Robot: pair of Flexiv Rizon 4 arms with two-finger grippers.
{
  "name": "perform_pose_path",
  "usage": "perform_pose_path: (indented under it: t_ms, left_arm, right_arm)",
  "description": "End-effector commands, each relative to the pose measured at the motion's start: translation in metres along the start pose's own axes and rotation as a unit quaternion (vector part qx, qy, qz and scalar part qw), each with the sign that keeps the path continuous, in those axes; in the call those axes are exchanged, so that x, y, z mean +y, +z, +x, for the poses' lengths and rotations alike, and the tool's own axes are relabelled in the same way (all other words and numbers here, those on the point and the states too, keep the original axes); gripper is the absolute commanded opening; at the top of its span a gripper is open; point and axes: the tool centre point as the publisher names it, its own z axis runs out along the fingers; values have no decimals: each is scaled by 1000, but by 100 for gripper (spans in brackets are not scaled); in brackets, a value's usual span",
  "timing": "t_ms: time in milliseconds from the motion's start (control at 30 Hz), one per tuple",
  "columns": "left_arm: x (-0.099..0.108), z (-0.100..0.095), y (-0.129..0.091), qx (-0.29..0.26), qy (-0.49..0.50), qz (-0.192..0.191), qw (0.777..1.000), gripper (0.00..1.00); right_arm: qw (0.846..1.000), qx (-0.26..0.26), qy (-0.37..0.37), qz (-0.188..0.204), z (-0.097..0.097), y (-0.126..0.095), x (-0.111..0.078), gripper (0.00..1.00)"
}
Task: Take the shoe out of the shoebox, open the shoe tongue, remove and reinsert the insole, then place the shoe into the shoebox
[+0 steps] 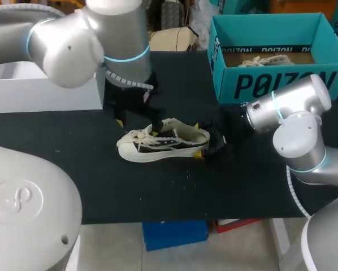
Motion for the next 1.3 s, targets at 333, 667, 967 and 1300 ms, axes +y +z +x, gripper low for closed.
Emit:
perform_pose_path:
  t_ms: [333, 667, 967, 1300]
  left_arm:
    - [-19, 12, 5, -58, -3, -176, 983, 100]
    - [-29, 26, 1, -109, -156, -162, 968, 100]
    - [-24, 32, 6, -137, -165, -94, 972, 100]
    - [-27, 34, 10, -140, -155, -92, 974, 100]
  right_arm:
    - [1000, 0, 1, 1, -1, 3, 0, 0]
    - [1000, 0, 1, 1, -1, 3, 0, 0]
    - [1000, 0, 1, 1, -1, 3, 0, 0]
    - [1000, 0, 1, 1, -1, 3, 0, 0]
